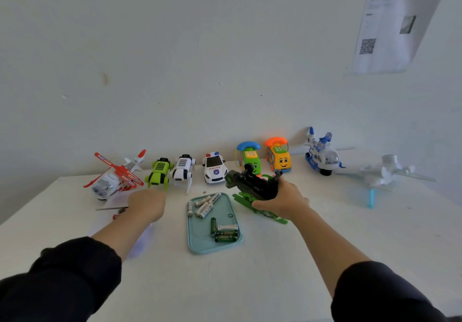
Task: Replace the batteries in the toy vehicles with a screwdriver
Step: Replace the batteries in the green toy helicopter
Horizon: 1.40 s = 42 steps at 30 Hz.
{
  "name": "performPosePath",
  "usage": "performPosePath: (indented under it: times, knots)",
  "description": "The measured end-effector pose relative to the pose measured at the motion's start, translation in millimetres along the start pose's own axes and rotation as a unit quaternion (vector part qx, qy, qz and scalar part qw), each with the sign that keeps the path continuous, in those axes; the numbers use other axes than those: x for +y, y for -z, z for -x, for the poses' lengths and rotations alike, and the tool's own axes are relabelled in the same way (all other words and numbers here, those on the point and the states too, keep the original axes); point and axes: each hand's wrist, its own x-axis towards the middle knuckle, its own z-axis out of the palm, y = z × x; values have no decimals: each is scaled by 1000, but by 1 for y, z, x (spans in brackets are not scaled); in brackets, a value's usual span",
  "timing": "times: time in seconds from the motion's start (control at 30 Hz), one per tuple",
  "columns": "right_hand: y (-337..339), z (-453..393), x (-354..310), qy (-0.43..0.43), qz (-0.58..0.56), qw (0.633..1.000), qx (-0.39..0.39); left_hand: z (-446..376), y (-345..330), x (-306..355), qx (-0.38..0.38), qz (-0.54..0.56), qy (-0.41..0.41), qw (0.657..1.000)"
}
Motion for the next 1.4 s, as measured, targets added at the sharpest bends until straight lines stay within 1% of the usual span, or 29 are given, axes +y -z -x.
performPosePath:
  times: [0.03, 0.1, 0.17, 0.2, 0.27, 0.33, 0.47, 0.57, 0.63, 0.73, 0.77, 0.83, 0.93, 1.03, 1.13, 1.3, 1.4]
  knots:
    - [0, 1, 1, -6, 0, 1000, 1, 1, 1, 1, 16, -6, -5, 1000]
    - [-3, 3, 2, -18, 3, 1000, 12, 1, 5, 6, 93, 23, -50, 994]
    - [-5, 5, -1, -22, 4, 999, 27, 1, 8, 17, 172, 105, -151, 968]
    - [-5, 6, -3, -21, 5, 999, 32, 3, 9, 24, 195, 129, -208, 950]
    - [-5, 8, -9, -21, 9, 999, 34, 8, 7, 37, 207, 129, -289, 926]
    - [-6, 12, -13, -25, 9, 999, 39, 9, -2, 41, 185, 113, -314, 924]
    - [-21, 18, -9, -13, 0, 995, 98, 6, -32, 28, 156, 123, -303, 932]
    - [-38, 23, 1, 20, 44, 990, 133, 11, -47, 16, 119, 146, -302, 934]
    - [-52, 30, 6, 45, 50, 984, 167, 16, -46, 14, 102, 161, -302, 934]
    - [-76, 38, 12, 65, -20, 966, 248, 21, -35, 23, 100, 189, -297, 931]
    - [-80, 38, 12, 75, -28, 958, 277, 23, -30, 28, 96, 186, -294, 933]
    - [-86, 36, 13, 102, -19, 949, 298, 25, -21, 34, 94, 161, -285, 940]
    - [-89, 31, 16, 111, -15, 945, 308, 23, -18, 36, 108, 146, -281, 942]
    - [-87, 28, 20, 65, -61, 953, 289, 21, -24, 33, 121, 135, -297, 938]
    - [-82, 26, 22, 26, -91, 957, 275, 17, -27, 30, 81, 130, -304, 940]
    - [-81, 26, 24, 27, -85, 962, 260, 4, -31, 17, -9, 170, -225, 959]
    - [-80, 25, 24, 28, -80, 964, 253, 2, -28, 20, -10, 195, -194, 961]
